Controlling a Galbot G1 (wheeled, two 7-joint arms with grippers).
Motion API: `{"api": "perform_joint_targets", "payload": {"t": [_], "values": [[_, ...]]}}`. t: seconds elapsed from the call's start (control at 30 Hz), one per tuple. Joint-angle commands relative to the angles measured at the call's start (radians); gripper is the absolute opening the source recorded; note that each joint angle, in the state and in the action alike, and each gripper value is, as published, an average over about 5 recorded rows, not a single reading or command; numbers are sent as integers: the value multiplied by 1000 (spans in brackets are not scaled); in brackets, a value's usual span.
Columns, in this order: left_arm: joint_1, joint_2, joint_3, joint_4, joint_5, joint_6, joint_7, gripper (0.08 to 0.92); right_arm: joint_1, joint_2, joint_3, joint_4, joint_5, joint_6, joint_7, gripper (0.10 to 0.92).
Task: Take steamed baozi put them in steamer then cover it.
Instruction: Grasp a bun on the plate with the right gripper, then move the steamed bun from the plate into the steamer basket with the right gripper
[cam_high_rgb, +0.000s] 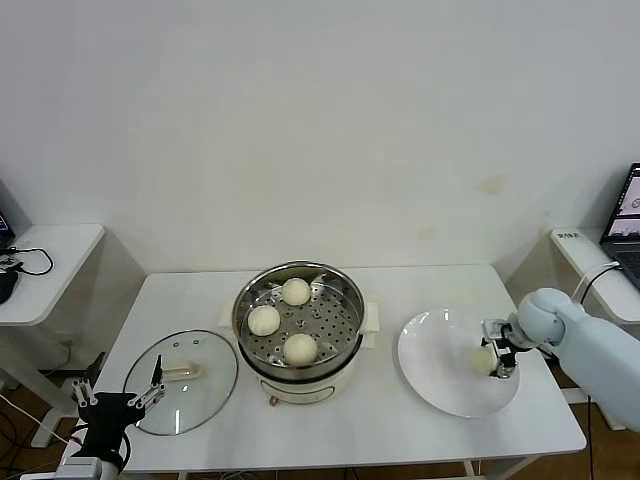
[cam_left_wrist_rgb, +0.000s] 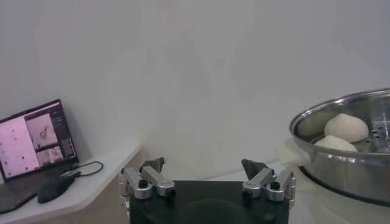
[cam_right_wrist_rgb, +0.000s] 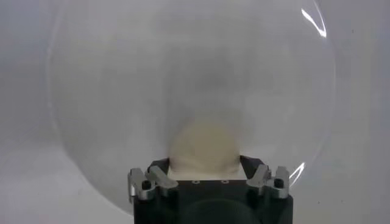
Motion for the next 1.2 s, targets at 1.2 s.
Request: {"api": "perform_joint_targets", "payload": {"t": [1.2], "values": [[-34,23,21,10,-6,-1,-1,823,1016,185,-730,332,746,-331,77,612]]}}
